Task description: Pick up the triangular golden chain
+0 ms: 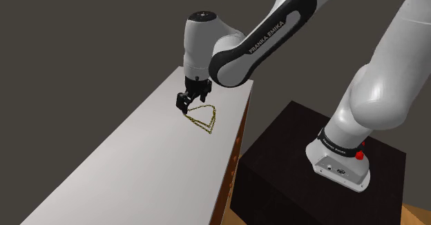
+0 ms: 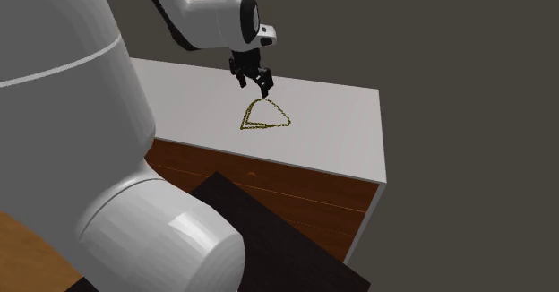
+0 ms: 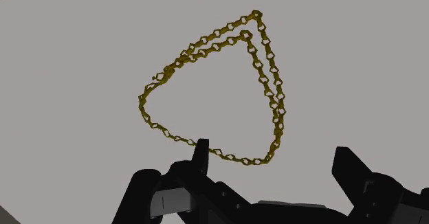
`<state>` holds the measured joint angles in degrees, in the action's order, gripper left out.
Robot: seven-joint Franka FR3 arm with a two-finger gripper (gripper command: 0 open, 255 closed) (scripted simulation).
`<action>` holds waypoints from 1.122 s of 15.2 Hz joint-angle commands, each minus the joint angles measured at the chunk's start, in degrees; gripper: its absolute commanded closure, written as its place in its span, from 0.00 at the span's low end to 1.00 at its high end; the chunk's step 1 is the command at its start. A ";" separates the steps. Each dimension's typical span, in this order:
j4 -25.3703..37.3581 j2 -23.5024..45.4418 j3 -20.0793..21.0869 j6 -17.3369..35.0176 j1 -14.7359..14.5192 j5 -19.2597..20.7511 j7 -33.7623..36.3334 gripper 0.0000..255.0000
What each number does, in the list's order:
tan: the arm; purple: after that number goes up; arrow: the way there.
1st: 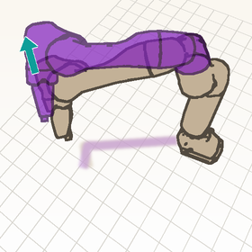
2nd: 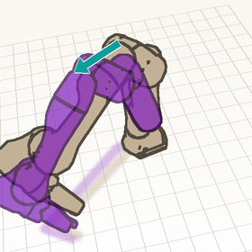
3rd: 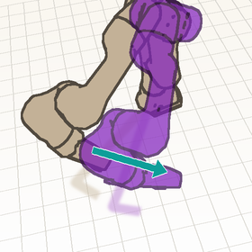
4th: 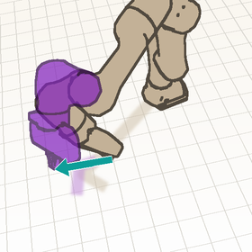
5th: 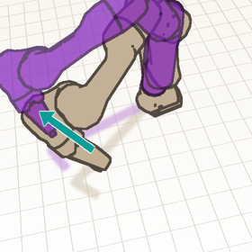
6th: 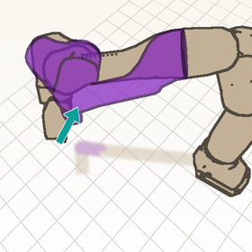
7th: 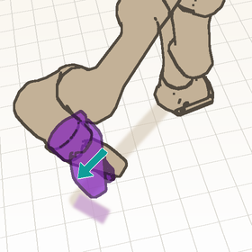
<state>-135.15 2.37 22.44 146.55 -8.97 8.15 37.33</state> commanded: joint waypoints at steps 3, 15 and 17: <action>2.23 5.45 -0.26 2.89 -1.00 4.86 4.32 0.00; 1.85 9.18 -1.61 6.54 -1.91 8.80 7.43 1.00; 1.86 9.19 -1.61 6.54 -1.91 8.80 7.43 1.00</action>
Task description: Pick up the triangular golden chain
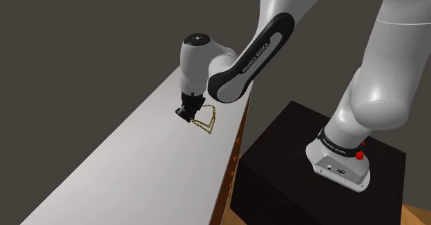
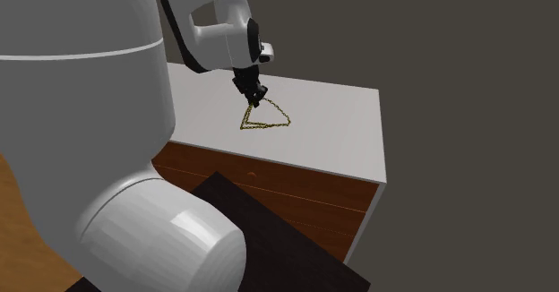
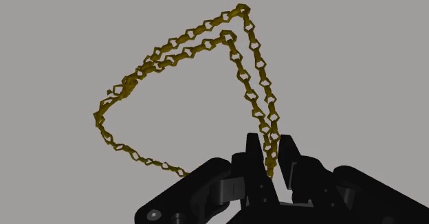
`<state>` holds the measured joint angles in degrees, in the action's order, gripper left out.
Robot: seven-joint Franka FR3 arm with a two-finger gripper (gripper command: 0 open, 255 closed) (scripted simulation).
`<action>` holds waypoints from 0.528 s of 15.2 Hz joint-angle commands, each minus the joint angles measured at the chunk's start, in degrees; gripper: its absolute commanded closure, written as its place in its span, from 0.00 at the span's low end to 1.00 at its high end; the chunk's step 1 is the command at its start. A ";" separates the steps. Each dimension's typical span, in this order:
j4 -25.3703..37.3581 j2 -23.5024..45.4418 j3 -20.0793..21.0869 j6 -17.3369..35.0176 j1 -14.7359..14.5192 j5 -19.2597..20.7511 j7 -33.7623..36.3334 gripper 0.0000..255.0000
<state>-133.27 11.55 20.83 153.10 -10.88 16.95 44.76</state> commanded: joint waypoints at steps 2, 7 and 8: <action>-0.03 0.01 0.00 -0.01 -0.01 0.00 0.01 1.00; 0.18 -2.71 1.08 -2.60 0.76 -2.87 -2.28 1.00; 0.28 -3.36 1.30 -3.27 0.89 -3.54 -2.81 1.00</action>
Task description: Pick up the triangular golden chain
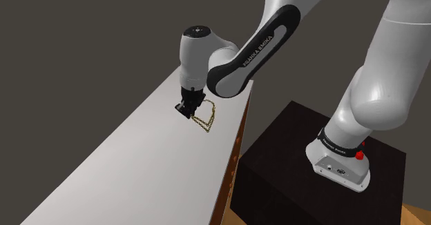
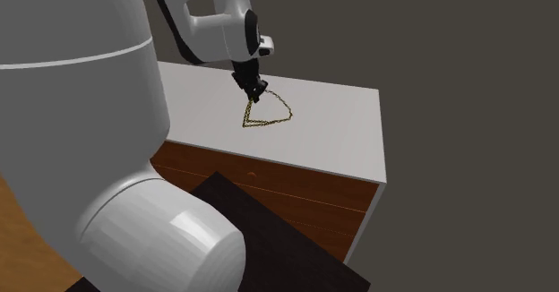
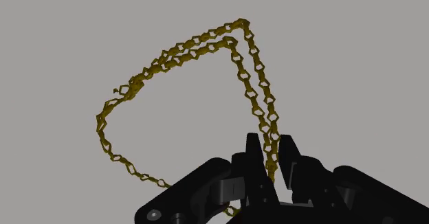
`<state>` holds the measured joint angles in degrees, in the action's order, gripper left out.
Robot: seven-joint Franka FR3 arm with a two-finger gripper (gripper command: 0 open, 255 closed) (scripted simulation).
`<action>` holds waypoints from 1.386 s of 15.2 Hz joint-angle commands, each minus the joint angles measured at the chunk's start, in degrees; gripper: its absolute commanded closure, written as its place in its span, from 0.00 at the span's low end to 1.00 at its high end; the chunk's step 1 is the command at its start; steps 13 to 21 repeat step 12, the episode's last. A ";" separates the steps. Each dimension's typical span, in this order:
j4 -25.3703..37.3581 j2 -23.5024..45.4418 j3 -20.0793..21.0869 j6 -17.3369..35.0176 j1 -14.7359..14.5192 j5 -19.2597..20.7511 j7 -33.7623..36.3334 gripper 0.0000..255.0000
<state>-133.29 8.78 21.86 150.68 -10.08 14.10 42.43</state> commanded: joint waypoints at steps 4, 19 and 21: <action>0.87 -3.10 0.93 -3.60 0.48 -3.21 -2.42 1.00; 2.18 -6.63 1.42 -8.00 0.72 -6.47 -4.95 1.00; 2.18 -6.63 1.42 -8.00 0.72 -6.47 -4.95 1.00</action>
